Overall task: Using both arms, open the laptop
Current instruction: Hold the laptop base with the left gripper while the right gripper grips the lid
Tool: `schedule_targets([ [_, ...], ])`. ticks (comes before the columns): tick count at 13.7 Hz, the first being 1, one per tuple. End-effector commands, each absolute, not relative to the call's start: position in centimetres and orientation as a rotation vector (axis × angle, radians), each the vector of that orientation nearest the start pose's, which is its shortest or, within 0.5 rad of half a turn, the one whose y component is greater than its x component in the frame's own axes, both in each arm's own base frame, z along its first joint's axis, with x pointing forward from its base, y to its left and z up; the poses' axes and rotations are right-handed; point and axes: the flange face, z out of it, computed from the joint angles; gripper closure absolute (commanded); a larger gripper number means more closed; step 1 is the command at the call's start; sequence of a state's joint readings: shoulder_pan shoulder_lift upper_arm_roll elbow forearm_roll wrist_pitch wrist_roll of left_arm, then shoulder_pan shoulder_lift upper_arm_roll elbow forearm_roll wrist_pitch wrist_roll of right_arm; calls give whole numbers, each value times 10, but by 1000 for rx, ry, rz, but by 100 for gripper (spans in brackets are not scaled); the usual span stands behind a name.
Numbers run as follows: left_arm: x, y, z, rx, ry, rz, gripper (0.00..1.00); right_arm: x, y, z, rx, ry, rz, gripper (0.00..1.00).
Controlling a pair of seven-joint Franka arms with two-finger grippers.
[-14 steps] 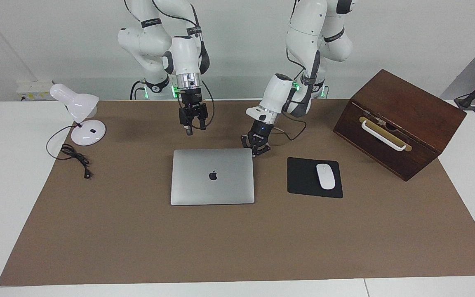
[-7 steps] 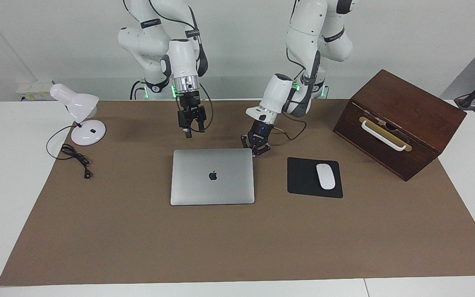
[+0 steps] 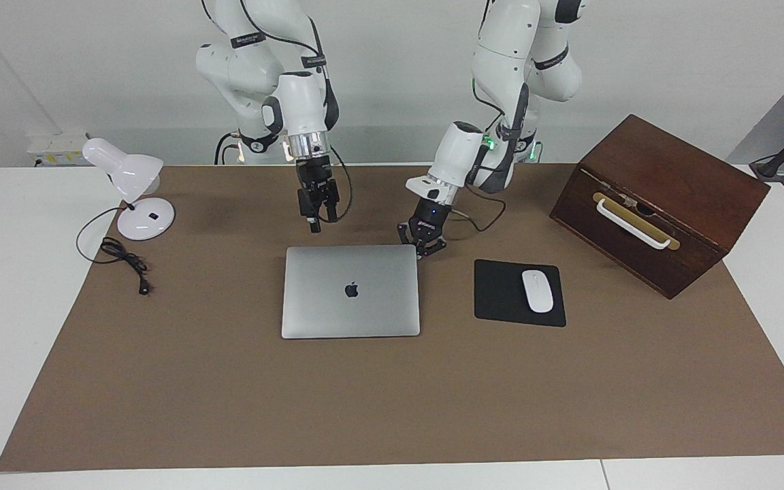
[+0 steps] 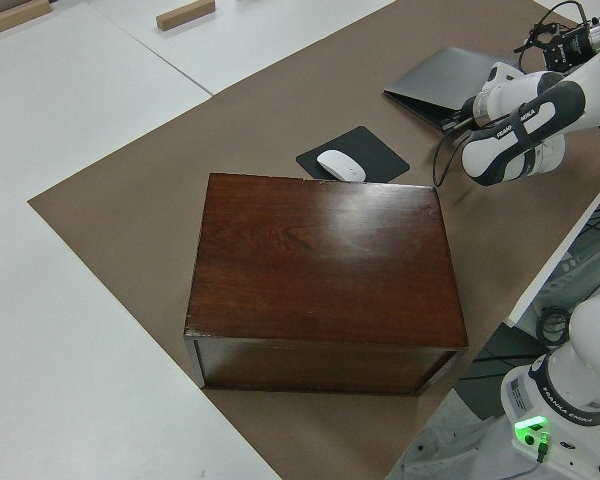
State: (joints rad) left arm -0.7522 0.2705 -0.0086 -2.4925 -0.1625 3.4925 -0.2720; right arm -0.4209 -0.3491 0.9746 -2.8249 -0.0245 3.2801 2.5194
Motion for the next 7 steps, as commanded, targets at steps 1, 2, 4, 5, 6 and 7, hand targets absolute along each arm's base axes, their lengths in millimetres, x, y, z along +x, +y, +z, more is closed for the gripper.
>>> schedule_targets([
  [1,392,-346,253,-3271,523,-1080,100,351,200,320,-1488,1978,-386,0],
  [2,391,-345,252,-3271,524,-1078,100,351,200,319,-1488,1981,-378,0],
  [4,391,-346,253,-3271,526,-1080,100,356,191,317,-1490,1989,-391,0],
  [5,391,-346,253,-3271,526,-1080,100,357,192,314,-1497,1995,-374,0],
  [6,391,-346,252,-3270,529,-1078,100,358,192,314,-1495,1997,-370,0],
  [7,391,-346,253,-3270,528,-1080,100,360,188,314,-1486,2004,-373,0],
])
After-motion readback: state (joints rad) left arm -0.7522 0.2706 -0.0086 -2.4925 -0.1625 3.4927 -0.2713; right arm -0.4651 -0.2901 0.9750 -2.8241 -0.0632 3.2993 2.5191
